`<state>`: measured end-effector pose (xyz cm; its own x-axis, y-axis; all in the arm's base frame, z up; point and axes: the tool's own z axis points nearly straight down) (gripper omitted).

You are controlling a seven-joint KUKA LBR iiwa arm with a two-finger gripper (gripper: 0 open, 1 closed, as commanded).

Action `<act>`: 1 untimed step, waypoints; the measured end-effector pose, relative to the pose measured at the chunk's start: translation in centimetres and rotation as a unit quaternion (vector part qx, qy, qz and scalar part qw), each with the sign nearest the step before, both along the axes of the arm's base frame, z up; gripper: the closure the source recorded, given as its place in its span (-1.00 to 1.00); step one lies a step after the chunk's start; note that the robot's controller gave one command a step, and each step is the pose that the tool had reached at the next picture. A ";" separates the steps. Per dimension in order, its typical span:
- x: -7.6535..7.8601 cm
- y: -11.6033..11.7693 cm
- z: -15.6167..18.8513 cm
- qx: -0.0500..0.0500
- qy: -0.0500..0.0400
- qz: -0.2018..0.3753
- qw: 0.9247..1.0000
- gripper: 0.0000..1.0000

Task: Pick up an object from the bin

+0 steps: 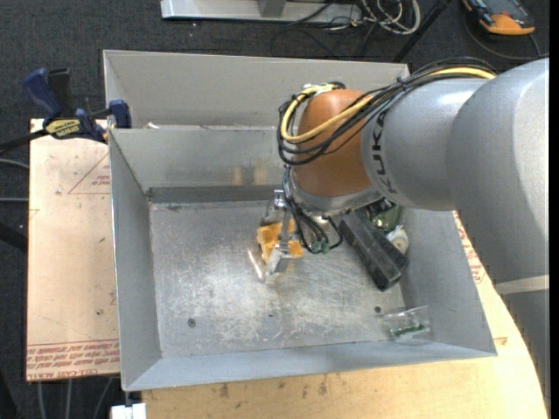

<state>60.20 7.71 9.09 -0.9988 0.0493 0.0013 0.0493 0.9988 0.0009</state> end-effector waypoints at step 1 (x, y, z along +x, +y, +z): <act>0.2 0.4 -1.1 0.004 -0.006 -0.027 1.000 1.00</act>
Offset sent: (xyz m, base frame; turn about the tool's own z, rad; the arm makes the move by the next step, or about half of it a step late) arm 0.0000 0.0000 0.0000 0.0000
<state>60.39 8.06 7.99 -0.9947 0.1022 -0.0101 0.1021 0.9947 0.0104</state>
